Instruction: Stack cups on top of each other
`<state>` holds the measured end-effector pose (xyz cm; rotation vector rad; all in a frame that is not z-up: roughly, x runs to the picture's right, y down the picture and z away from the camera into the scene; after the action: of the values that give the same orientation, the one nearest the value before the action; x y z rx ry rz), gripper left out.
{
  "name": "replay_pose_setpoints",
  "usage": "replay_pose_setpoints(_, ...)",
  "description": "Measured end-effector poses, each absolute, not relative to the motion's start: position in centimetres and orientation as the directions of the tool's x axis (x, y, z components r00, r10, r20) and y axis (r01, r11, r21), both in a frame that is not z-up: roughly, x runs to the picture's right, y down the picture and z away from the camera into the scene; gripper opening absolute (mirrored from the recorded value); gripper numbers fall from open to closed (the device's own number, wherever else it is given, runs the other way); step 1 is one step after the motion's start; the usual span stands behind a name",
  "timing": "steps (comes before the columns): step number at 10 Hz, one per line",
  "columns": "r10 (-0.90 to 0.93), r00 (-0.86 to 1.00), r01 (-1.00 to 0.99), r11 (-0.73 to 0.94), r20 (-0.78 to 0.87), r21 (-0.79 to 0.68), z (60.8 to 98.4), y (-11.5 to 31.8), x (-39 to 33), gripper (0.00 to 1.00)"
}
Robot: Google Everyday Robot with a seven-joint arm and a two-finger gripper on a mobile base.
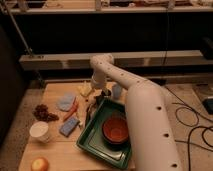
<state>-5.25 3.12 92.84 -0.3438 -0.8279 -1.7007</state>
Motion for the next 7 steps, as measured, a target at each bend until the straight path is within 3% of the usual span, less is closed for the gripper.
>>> replay_pose_setpoints(7, -0.733, -0.31, 0.933, -0.111, 0.605, 0.343, 93.28, 4.16, -5.31, 0.04)
